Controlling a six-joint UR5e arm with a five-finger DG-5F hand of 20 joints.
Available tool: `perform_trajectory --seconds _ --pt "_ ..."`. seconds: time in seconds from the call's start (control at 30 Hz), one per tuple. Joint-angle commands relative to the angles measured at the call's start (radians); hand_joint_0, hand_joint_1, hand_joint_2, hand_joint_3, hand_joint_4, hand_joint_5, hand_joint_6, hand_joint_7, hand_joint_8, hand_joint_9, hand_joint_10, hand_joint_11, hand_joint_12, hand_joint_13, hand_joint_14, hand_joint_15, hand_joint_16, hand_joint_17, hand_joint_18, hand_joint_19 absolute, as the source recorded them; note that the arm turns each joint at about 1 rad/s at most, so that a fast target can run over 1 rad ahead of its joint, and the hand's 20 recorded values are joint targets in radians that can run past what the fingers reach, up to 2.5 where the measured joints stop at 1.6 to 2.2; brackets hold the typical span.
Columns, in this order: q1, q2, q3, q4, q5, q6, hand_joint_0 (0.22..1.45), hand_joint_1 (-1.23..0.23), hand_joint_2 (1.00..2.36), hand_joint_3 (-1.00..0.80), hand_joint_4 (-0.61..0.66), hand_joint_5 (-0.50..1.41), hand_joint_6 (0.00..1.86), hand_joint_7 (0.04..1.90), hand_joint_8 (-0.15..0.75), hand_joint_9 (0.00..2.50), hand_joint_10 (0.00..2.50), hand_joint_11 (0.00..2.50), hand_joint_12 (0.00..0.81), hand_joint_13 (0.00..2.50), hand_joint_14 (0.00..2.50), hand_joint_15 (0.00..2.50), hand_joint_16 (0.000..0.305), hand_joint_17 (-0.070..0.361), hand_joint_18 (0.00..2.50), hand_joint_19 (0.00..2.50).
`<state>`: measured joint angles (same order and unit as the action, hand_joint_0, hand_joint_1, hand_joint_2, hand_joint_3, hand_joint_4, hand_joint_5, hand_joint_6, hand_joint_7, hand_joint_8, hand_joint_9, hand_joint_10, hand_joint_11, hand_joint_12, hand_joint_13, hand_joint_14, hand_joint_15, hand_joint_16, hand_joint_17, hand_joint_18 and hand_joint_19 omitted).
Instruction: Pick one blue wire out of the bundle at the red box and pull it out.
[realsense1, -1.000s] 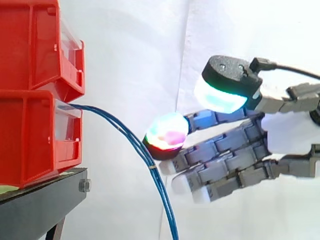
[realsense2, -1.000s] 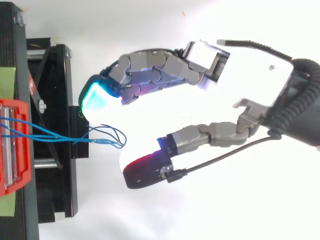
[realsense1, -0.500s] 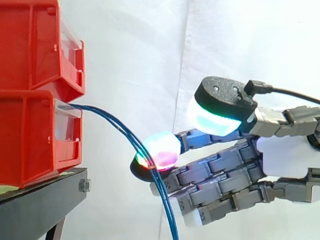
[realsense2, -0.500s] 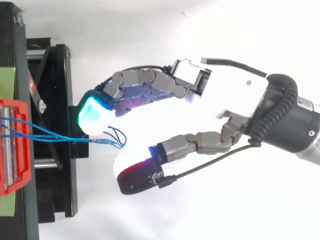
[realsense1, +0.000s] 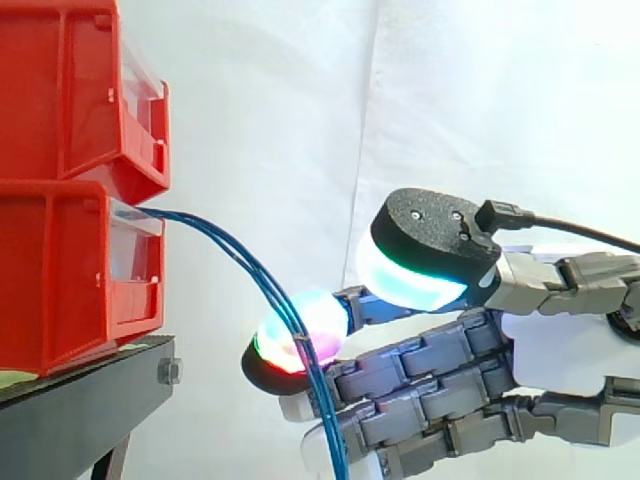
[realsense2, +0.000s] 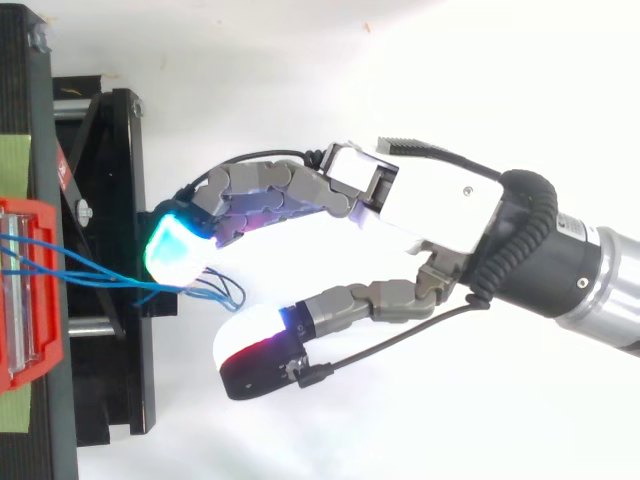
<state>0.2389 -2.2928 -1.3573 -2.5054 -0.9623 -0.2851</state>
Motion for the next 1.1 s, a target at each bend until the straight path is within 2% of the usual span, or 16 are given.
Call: perform_trajectory --seconds 0.0,0.2,0.53,0.67,0.73,0.8,0.9,1.0,1.07 --pt "0.0 -0.002 0.0 0.005 0.002 -0.003 0.57 -0.74 1.0 -0.46 0.39 -0.11 0.5 1.02 0.307 0.66 0.0 0.17 0.392 0.68 0.01 0.29 0.051 0.114 0.55 0.31" --pt "0.0 -0.002 0.0 0.005 0.002 -0.005 0.59 -0.76 1.01 -0.41 0.31 -0.1 0.5 1.2 0.306 0.68 0.0 0.19 0.393 0.7 0.01 0.29 0.05 0.112 0.57 0.31" --pt "0.0 -0.002 0.0 0.005 0.0 -0.005 0.62 -0.77 1.01 -0.36 0.24 -0.15 0.72 0.89 0.303 0.7 0.01 0.26 0.389 0.72 0.01 0.31 0.049 0.111 0.61 0.33" --pt "-0.001 -0.002 0.0 0.005 0.002 -0.003 0.61 -0.76 1.01 -0.37 0.26 -0.16 0.73 0.85 0.304 0.7 0.01 0.26 0.388 0.73 0.01 0.31 0.049 0.111 0.62 0.34" --pt "0.0 -0.002 0.0 0.005 0.002 -0.003 0.59 -0.75 1.01 -0.39 0.28 -0.13 0.62 1.0 0.305 0.7 0.01 0.26 0.391 0.72 0.01 0.32 0.05 0.111 0.61 0.34" --pt "0.0 -0.002 0.0 0.005 0.002 -0.005 0.58 -0.74 1.01 -0.41 0.29 -0.12 0.58 1.06 0.305 0.7 0.01 0.26 0.392 0.72 0.01 0.32 0.05 0.112 0.61 0.35" --pt "0.0 -0.004 0.0 0.005 0.004 -0.014 0.57 -0.73 1.0 -0.42 0.3 -0.12 0.54 1.13 0.307 0.7 0.01 0.26 0.394 0.72 0.01 0.32 0.05 0.113 0.6 0.35" --pt "0.0 -0.022 0.001 0.01 0.01 -0.022 0.57 -0.73 1.01 -0.42 0.32 -0.11 0.52 1.15 0.309 0.7 0.01 0.25 0.394 0.72 0.01 0.33 0.051 0.114 0.6 0.36" --pt "0.0 -0.045 0.006 0.037 0.011 -0.022 0.57 -0.72 1.0 -0.42 0.33 -0.11 0.52 1.16 0.308 0.7 0.01 0.26 0.397 0.72 0.01 0.32 0.051 0.114 0.6 0.36"
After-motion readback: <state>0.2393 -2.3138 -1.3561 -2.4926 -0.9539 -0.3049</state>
